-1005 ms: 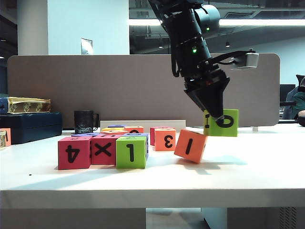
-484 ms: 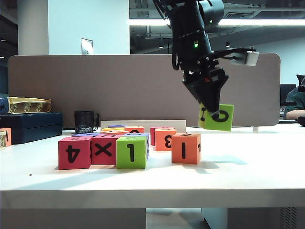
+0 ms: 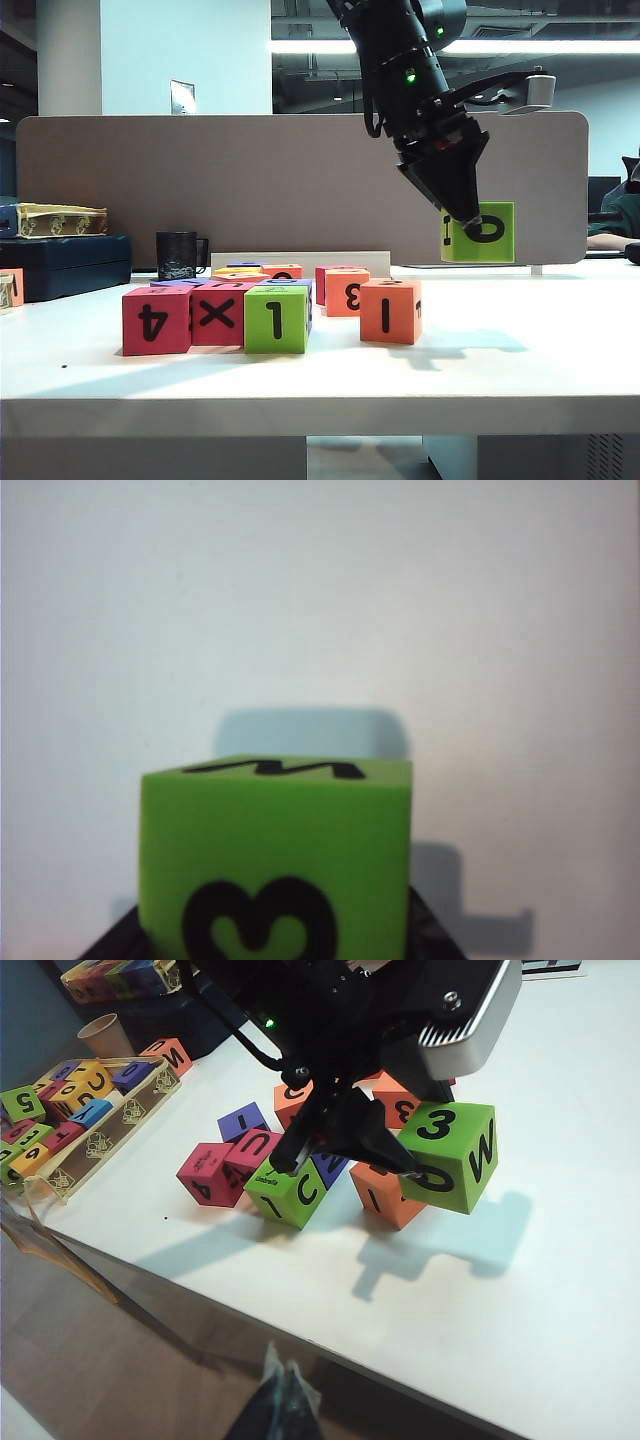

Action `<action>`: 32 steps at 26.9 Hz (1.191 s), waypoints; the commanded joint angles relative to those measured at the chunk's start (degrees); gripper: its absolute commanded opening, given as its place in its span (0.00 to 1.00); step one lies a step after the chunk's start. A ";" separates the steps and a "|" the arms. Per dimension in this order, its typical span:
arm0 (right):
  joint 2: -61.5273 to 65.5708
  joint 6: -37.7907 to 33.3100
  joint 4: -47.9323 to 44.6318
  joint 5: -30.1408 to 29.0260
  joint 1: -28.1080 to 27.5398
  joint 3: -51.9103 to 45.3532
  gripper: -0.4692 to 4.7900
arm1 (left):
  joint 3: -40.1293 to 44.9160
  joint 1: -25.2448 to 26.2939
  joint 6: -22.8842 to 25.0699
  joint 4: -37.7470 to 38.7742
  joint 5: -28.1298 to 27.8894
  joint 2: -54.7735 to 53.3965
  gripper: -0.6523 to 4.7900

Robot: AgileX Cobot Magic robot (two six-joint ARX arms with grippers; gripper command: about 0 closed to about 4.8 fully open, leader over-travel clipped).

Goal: Select the appropriate blocks from the scattered letter blocks on the table and arrange them in a row to spell out "23".

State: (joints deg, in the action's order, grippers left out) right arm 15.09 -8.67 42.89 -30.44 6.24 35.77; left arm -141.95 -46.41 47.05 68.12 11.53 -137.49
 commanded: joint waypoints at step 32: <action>0.07 0.13 -0.70 -0.09 0.00 0.22 0.09 | 1.68 5.11 3.32 1.60 1.60 -6.60 0.51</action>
State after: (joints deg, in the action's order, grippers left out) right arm 15.11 -8.67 42.92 -30.44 6.26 35.77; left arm -140.29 -41.15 50.35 69.10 12.91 -143.63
